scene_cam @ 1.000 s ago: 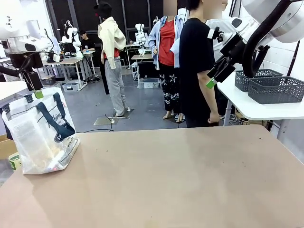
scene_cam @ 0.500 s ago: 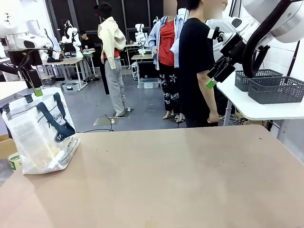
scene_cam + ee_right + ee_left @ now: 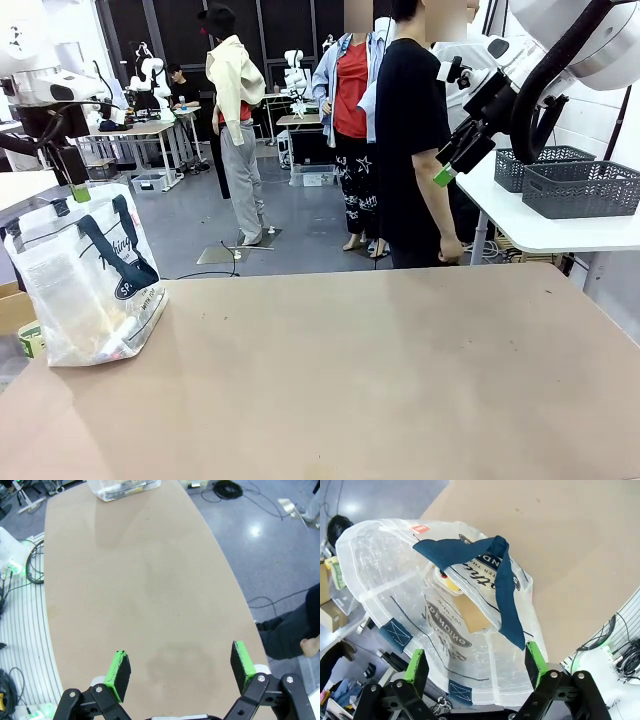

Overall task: Transfer purchased items from the store into the shopping bag.
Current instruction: Move the Reusable shopping bag to the right side of the table.

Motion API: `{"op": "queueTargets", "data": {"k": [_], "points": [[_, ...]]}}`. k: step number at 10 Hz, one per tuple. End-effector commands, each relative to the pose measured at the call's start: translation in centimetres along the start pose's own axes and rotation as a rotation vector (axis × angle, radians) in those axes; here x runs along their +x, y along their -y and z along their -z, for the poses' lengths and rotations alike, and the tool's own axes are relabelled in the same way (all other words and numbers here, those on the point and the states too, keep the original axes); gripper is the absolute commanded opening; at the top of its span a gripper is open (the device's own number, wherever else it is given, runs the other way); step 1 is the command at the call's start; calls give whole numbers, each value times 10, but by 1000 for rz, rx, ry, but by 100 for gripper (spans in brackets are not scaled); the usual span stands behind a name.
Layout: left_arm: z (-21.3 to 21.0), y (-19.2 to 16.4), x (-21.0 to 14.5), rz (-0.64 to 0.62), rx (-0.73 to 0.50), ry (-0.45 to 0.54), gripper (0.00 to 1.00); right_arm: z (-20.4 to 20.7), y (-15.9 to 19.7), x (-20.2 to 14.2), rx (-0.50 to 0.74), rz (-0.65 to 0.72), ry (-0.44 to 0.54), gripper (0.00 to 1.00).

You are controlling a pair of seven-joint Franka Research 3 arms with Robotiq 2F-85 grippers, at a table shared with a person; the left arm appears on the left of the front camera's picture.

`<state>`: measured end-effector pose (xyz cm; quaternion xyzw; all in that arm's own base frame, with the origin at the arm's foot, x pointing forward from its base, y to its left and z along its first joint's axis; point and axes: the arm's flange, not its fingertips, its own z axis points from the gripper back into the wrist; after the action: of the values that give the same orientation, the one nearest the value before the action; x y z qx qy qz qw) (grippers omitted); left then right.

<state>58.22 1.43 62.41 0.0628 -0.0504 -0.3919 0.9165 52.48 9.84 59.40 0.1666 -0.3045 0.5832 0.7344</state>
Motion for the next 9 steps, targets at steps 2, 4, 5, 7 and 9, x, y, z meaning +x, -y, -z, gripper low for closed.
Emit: {"op": "queueTargets", "data": {"k": [2,4,5,7,9], "points": [[0,0,-1,3,0,0,100,-1,0,-1,-1,-6,-3,100],[0,0,-1,3,0,0,100,-1,0,-1,-1,-6,-3,100],[0,0,0,0,0,0,100,-1,0,-1,-1,-6,-3,100],[-1,0,-9,140,-85,117,100,-1,0,-1,-1,-6,-3,100],[-1,5,-9,233,-193,225,100,-1,0,-1,-1,-6,-3,100]]}}
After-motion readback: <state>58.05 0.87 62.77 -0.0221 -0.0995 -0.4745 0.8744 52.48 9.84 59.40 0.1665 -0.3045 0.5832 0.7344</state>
